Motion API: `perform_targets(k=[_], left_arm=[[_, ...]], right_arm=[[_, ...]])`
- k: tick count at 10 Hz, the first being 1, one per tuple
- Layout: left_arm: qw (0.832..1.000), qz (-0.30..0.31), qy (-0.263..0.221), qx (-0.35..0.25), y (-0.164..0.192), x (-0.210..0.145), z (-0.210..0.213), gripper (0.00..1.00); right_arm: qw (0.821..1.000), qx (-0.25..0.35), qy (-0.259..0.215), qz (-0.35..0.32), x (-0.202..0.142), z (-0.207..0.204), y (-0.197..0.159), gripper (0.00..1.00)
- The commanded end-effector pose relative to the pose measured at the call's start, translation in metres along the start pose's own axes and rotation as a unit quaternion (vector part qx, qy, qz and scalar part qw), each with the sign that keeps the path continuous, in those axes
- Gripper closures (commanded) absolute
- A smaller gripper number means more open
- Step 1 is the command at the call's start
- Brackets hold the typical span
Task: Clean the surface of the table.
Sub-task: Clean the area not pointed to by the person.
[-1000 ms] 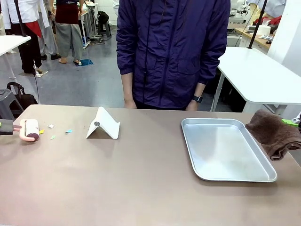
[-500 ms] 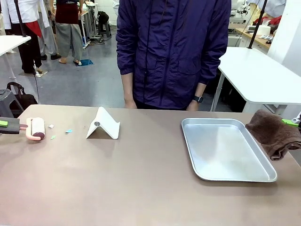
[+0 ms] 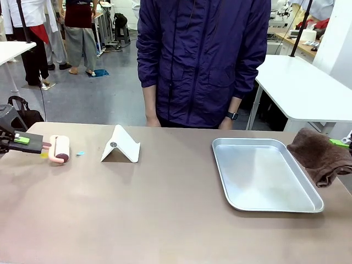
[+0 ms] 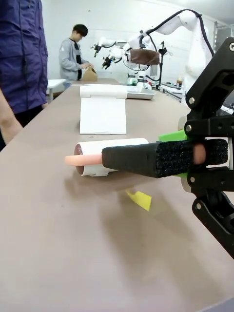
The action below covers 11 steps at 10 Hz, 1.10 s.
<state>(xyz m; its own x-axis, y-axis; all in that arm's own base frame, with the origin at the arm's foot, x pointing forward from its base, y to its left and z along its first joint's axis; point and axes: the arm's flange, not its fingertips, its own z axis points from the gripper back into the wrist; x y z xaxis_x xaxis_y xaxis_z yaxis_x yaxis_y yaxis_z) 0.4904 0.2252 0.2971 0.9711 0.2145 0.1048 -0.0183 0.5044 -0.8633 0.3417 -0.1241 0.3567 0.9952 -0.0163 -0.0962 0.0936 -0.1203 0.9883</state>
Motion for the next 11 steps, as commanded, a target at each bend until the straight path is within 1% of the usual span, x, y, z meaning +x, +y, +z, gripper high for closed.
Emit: perform_targets(k=[1, 4, 5, 7, 8, 11], left_arm=[[0.999, 0.003, 0.038, 0.037, -0.002, 0.002, -0.014, 0.78], [0.998, -0.002, 0.045, 0.043, -0.017, 0.012, -0.032, 0.78], [0.997, -0.002, 0.056, 0.046, -0.022, 0.015, -0.04, 0.78], [0.997, 0.01, 0.062, 0.049, -0.031, 0.022, -0.055, 0.78], [0.996, 0.018, 0.073, 0.044, -0.036, 0.024, -0.063, 0.78], [0.996, 0.023, 0.07, 0.058, -0.052, 0.027, -0.085, 0.78]], right_arm=[[1.0, 0.003, 0.005, 0.002, 0.0, 0.0, 0.005, 0.91], [1.0, 0.003, 0.005, 0.002, 0.0, 0.0, 0.005, 0.91], [1.0, 0.003, 0.005, 0.002, 0.0, 0.0, 0.005, 0.91], [1.0, 0.003, 0.005, 0.002, 0.0, 0.0, 0.005, 0.91], [1.0, 0.003, 0.005, 0.002, 0.0, 0.0, 0.005, 0.91], [1.0, 0.003, 0.005, 0.002, 0.0, 0.0, 0.005, 0.91]])
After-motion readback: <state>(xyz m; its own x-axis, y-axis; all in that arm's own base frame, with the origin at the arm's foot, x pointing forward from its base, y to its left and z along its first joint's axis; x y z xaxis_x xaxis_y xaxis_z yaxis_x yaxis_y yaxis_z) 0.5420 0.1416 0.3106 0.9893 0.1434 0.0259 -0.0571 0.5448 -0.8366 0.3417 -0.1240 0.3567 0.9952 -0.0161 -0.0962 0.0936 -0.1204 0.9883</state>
